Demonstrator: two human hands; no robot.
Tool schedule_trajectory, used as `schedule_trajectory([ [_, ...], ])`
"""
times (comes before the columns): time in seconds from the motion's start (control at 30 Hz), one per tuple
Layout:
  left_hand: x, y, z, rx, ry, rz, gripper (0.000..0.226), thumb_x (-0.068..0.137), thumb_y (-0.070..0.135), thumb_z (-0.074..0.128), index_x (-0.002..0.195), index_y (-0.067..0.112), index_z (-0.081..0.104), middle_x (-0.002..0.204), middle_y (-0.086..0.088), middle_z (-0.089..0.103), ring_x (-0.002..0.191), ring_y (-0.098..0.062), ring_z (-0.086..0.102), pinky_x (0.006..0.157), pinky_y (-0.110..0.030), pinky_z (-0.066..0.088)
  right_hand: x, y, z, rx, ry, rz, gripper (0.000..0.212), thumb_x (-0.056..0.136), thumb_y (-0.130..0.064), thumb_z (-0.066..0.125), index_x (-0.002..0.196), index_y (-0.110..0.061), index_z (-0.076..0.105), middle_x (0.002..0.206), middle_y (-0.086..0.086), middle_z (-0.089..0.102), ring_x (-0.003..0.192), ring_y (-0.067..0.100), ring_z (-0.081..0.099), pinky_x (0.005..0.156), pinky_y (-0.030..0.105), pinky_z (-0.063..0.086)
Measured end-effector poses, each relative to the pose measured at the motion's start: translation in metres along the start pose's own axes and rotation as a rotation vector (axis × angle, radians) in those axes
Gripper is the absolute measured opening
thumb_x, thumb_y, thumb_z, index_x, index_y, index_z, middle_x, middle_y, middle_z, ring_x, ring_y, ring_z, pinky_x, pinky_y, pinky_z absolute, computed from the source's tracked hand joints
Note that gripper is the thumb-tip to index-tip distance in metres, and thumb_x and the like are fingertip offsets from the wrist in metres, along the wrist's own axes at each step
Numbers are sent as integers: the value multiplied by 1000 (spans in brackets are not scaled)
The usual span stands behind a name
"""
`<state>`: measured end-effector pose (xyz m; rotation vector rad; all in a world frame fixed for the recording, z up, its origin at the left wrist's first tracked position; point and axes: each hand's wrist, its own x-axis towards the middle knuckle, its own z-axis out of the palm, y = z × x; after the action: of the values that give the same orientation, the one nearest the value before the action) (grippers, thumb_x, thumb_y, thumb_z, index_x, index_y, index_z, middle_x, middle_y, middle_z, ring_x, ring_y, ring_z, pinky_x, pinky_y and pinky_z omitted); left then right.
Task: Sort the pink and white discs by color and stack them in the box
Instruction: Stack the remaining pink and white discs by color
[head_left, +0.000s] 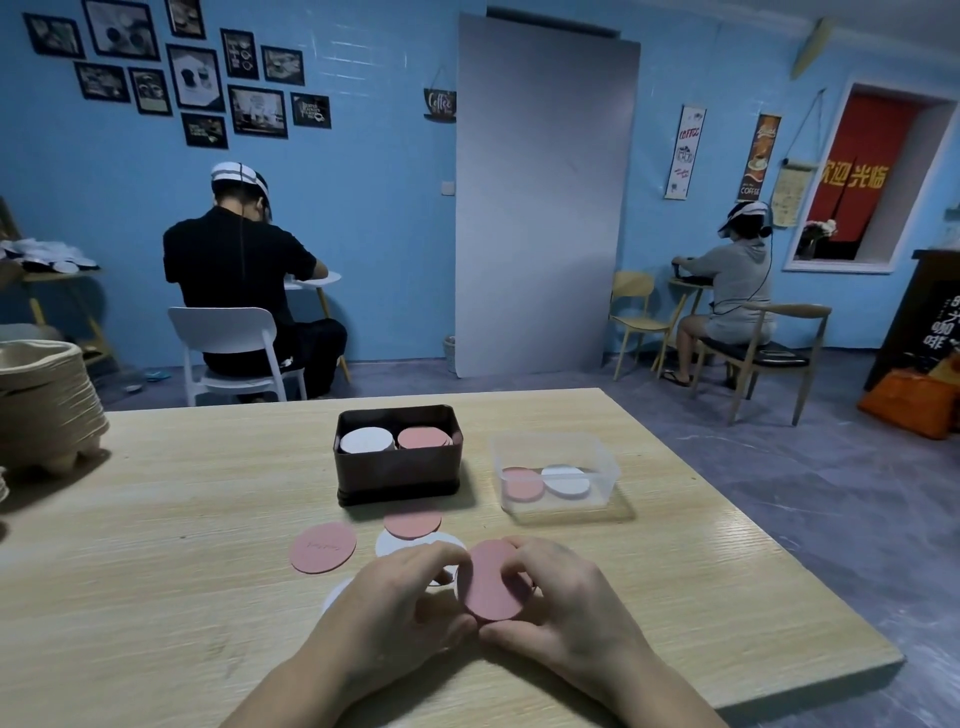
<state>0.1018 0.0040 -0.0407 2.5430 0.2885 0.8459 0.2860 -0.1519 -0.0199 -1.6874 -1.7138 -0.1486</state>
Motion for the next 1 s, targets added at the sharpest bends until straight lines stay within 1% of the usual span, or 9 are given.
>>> schedule_trajectory([
  [0.17,0,-1,1,-43,-9,-16,36,81,48,73,112,45,56,112,28,59,98,-2,59,67,-31,60,0,2,3,-1,-12,1,45,72,-55,81,97,-33,51,108,-14,63,105,12,61,85,35,51],
  [0.3,1,-1,2,26,-2,26,37,85,46,72,118,42,55,111,27,60,94,4,57,65,-25,57,1,4,5,-27,-42,9,48,72,-58,77,100,-26,56,115,-7,65,109,14,59,89,35,50],
  [0.43,4,3,0,108,-6,53,37,86,53,65,119,38,55,110,26,61,88,12,50,62,-24,55,3,5,4,-70,-57,-4,47,73,-60,76,95,-24,55,92,-13,58,84,10,53,72,36,49],
  [0.5,5,2,0,102,-28,32,42,88,56,63,125,40,51,115,25,60,94,10,54,67,-25,56,3,8,0,-108,-64,-6,47,74,-62,74,93,-25,54,88,-13,55,79,10,51,69,35,48],
  [0.6,8,5,-1,163,-46,38,46,91,61,60,130,39,50,120,24,61,101,6,58,73,-24,56,1,19,-11,-191,-72,0,47,74,-64,72,93,-25,53,91,-12,57,82,13,54,69,36,48],
  [0.77,28,18,0,298,-48,92,34,96,53,55,118,28,62,110,16,66,97,-11,62,75,-23,46,-3,41,-30,-266,-59,56,47,71,-65,72,90,-28,51,89,-16,56,81,11,52,64,32,46],
  [0.83,39,19,3,315,-70,52,42,94,58,52,124,29,58,118,15,64,107,-10,59,83,-22,44,-6,46,-32,-279,-48,70,47,71,-65,72,89,-29,49,87,-16,54,80,10,51,64,32,46],
  [0.9,47,15,7,319,-132,12,54,89,65,49,132,31,51,129,16,58,121,-8,49,97,-26,41,-10,48,-31,-265,-26,105,46,70,-65,73,89,-31,48,85,-17,53,78,9,50,63,32,46],
  [1.0,53,12,15,330,-217,7,66,82,74,52,133,33,49,129,18,56,125,-5,41,103,-28,35,-12,49,-30,-259,-1,157,47,68,-67,73,90,-33,49,85,-18,54,78,8,49,63,30,46],
])
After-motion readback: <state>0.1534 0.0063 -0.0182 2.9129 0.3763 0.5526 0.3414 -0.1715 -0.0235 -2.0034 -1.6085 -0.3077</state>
